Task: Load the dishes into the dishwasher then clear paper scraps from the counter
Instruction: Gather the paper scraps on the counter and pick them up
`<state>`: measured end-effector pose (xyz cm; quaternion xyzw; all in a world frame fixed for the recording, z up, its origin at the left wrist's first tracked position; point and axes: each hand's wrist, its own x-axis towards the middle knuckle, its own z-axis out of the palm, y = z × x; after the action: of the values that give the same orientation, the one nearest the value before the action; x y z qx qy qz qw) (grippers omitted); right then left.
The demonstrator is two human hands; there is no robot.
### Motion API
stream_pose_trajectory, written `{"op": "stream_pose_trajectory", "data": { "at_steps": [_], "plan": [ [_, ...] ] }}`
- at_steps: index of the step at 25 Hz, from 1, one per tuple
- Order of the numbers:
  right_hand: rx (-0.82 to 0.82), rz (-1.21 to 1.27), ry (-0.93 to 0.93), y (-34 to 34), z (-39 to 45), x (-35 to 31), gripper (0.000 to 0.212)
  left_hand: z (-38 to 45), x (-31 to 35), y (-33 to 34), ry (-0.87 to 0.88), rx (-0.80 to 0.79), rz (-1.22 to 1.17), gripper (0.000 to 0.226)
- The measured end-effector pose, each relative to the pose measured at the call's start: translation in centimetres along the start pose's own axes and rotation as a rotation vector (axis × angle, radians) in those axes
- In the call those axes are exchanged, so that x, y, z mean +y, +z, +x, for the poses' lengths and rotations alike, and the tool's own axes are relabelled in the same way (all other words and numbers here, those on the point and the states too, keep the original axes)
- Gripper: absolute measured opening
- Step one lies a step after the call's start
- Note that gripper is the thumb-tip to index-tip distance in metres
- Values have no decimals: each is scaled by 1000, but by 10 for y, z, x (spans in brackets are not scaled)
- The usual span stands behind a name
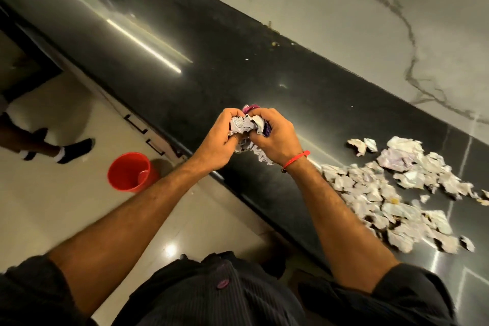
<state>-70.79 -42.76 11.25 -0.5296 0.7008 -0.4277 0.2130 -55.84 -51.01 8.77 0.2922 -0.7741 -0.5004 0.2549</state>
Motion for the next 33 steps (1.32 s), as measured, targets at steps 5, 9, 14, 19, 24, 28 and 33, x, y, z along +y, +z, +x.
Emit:
{"op": "stream_pose_trajectory", "data": {
  "at_steps": [5,9,14,19,24,28,33],
  "plan": [
    [-78,26,-10,118,27,-62,38,-45,-53,-110,-66,118,-46,38],
    [-159,23,-38,201,47,-98,39,-76,-90,-183,-120,188,-57,34],
    [-338,28,-21,294,79,-117,39,-102,-144,-248,-254,318,-83,32],
    [-533,42,75,376,116,-99,41,-110,-205,-281,-483,415,-250,27],
    [-604,62,252,467,143,-64,39,-101,-299,-306,-624,457,-348,23],
    [-575,70,486,561,153,-5,35,-101,-413,-307,-733,459,-414,24],
    [-545,-25,568,711,157,98,39,-98,-597,-324,-765,499,-464,25]
  ]
}}
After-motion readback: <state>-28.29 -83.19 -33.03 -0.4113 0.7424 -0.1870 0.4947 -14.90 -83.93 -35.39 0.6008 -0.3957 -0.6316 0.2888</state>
